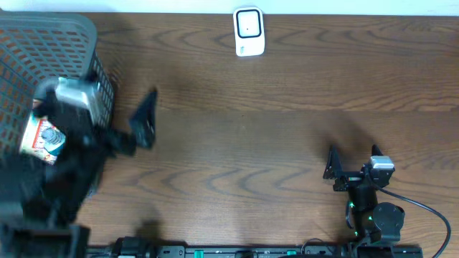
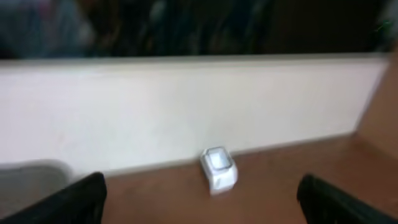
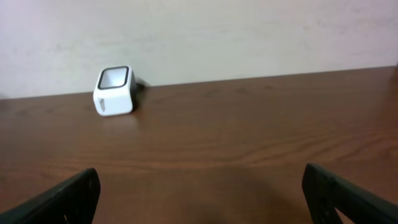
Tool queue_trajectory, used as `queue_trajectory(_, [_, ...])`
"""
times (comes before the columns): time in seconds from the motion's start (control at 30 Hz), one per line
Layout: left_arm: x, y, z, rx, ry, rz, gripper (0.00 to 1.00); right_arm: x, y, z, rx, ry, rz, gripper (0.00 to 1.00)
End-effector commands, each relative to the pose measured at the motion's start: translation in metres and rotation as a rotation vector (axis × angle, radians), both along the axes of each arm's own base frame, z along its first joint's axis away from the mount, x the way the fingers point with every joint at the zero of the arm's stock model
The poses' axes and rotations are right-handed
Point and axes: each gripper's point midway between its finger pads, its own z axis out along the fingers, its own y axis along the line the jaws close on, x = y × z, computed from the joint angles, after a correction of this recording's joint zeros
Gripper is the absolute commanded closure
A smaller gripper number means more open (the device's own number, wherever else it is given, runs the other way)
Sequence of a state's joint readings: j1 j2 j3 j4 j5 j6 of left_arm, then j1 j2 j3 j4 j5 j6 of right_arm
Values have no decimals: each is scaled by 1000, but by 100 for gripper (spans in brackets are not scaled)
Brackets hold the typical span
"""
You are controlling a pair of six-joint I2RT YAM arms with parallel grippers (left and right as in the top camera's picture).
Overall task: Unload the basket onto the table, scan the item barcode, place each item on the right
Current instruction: 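Move the left gripper up and into the grey basket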
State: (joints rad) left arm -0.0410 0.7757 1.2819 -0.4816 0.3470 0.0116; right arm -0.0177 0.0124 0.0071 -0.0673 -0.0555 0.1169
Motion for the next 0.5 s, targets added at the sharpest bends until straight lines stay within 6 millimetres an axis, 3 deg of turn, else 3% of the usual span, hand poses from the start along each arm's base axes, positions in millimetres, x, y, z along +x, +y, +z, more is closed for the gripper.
queue_trajectory(0.0, [20, 20, 24, 105, 65, 109, 2, 0, -2, 0, -7, 0, -9, 1])
queue_trajectory(0.27, [38, 26, -11, 126, 275, 143, 2, 0, -2, 0, -7, -1, -9, 1])
queue_trajectory(0.37, [46, 54, -11, 59, 291, 324, 2, 0, -2, 0, -7, -1, -9, 1])
queue_trajectory(0.47, [46, 104, -2, -103, 256, 641, 2, 0, -2, 0, -7, -1, -9, 1])
